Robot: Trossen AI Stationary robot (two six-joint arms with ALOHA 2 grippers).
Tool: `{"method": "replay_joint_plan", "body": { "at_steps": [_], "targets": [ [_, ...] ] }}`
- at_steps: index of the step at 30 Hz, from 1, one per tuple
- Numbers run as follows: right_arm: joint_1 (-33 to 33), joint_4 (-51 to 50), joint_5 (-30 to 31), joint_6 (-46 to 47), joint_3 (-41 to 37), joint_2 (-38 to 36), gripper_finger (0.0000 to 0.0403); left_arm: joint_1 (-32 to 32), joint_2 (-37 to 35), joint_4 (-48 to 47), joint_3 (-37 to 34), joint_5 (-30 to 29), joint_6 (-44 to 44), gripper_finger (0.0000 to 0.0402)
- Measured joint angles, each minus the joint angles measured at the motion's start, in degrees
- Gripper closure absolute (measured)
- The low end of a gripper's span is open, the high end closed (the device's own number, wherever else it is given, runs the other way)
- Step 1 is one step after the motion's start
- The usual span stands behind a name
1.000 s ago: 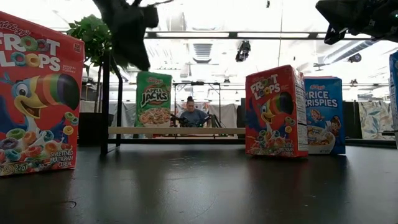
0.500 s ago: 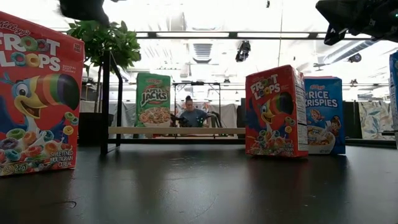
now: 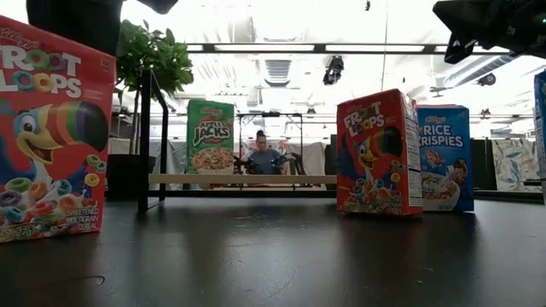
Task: Stack cereal on shelf
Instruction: Put the left red cereal box on the shelf
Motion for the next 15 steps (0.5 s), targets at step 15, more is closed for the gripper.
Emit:
{"method": "replay_joint_plan", "body": {
  "at_steps": [15],
  "targets": [
    [0.0, -0.6, 0.0, 1.0, 0.0, 0.0, 0.0394, -5.2, 7.1, -11.2, 12.9, -1.8, -2.3, 0.0099]
  ]
}}
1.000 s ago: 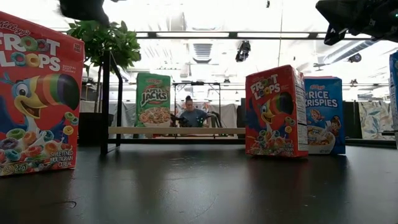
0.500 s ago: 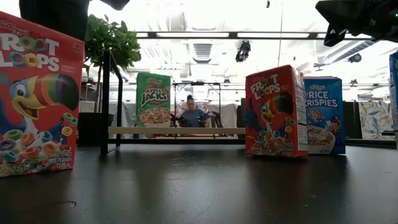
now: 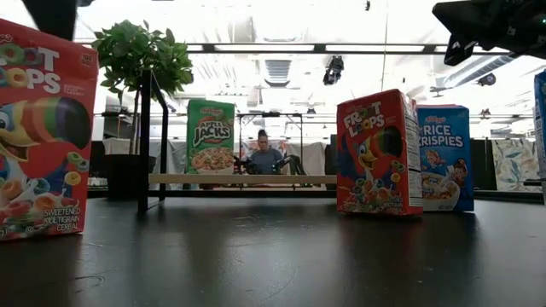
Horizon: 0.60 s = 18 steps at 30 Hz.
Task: Stack cereal on shelf
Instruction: Put the left red cereal box on the shelf
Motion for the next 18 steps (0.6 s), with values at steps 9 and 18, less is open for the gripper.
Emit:
{"method": "replay_joint_plan", "body": {
  "at_steps": [9, 18],
  "targets": [
    [0.0, -0.8, 0.0, 0.0, 0.0, 0.0, 0.0394, -0.7, 0.0, 0.2, -2.3, -1.5, -0.3, 0.0099],
    [0.0, -0.9, 0.0, 0.0, 0.0, 0.0, 0.0394, -0.9, -0.2, 2.4, -3.7, -1.6, -0.2, 0.0099]
  ]
}}
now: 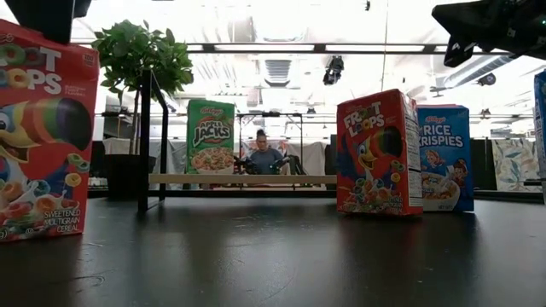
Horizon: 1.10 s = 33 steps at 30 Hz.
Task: Stack cereal on shelf
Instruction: Put the left red cereal box on the shelf
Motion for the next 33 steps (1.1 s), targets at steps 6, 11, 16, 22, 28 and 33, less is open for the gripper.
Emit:
{"method": "replay_joint_plan", "body": {
  "at_steps": [6, 11, 16, 22, 28, 33],
  "targets": [
    [0.0, 0.0, 0.0, 0.0, 0.0, 0.0, 0.0394, -0.9, -0.6, 0.0, -0.1, 0.2, -0.6, 0.0099],
    [0.0, 0.0, 0.0, 0.4, 0.0, 0.0, 0.0394, -1.6, -0.6, 0.0, -0.1, 0.9, -1.1, 0.0098],
    [0.0, 0.0, 0.0, 0.8, 0.0, 0.0, 0.0394, -2.4, -0.6, -0.1, 1.0, 0.9, 0.2, 0.0092],
    [0.0, 0.0, 0.0, 1.0, 0.0, 0.0, 0.0394, -3.7, -0.7, 0.1, 3.4, -1.4, 2.6, 0.0082],
    [0.0, 0.0, 0.0, 1.0, 0.0, 0.0, 0.0394, -6.2, -0.7, -0.2, 1.9, -2.3, 3.2, 0.0078],
    [0.0, -0.3, 0.0, 1.1, 0.0, 0.0, 0.0394, -6.7, -0.7, -0.4, 0.2, -3.4, 3.2, 0.0078]
  ]
}}
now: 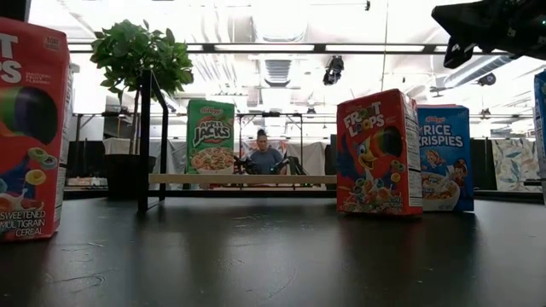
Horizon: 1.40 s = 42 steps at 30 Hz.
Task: Stack cereal on shelf
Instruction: Put the left red cereal box on the shelf
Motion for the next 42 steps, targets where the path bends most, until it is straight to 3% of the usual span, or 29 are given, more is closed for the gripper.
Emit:
{"method": "replay_joint_plan", "body": {
  "at_steps": [12, 33, 42],
  "targets": [
    [0.0, -0.3, 0.0, 0.5, 0.0, 0.0, 0.0394, 0.0, 0.0, 2.9, -4.8, -1.0, 0.4, 0.0087],
    [0.0, -1.0, 0.0, 0.4, 0.0, 0.0, 0.0394, 0.0, 0.0, 3.8, -4.9, -1.0, 2.0, 0.0167],
    [0.0, -1.0, 0.0, 0.4, 0.0, 0.0, 0.0394, 0.0, 0.0, 4.0, -4.9, -1.0, 3.3, 0.0171]
  ]
}}
